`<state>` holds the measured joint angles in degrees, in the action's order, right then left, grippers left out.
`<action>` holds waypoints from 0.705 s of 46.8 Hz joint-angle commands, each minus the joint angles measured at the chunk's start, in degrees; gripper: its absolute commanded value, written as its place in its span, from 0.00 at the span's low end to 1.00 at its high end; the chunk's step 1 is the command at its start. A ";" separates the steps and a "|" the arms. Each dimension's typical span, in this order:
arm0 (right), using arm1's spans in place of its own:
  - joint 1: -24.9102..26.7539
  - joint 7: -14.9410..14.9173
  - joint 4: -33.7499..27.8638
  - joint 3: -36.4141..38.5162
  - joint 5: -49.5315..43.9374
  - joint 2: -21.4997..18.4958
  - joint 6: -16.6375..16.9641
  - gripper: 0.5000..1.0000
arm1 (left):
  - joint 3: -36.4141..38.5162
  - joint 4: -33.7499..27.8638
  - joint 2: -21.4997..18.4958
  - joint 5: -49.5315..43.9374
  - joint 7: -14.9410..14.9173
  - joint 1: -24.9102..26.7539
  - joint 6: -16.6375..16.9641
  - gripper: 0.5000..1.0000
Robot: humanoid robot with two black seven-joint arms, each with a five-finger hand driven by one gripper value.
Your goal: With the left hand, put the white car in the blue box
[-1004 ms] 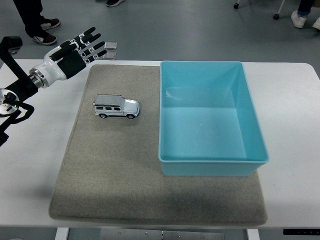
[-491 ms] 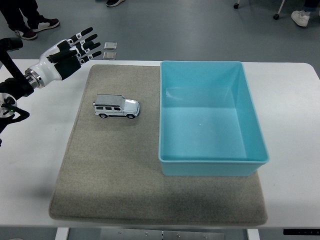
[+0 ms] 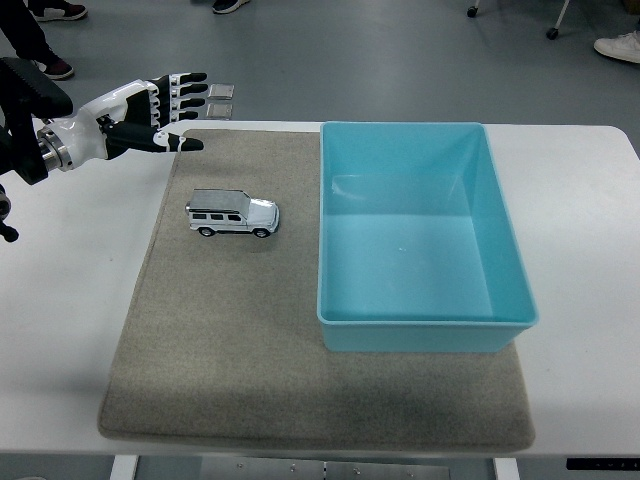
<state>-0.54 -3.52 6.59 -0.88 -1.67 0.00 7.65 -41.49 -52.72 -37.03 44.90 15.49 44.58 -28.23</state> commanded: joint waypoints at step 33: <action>0.01 0.00 0.00 0.00 0.00 0.00 0.00 0.87 | 11.78 -11.62 -3.75 28.13 3.59 -0.11 18.74 0.99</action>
<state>-0.53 -3.51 6.60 -0.88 -1.67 0.00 7.65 -31.44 -64.63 -40.90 72.77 19.20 44.05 -10.31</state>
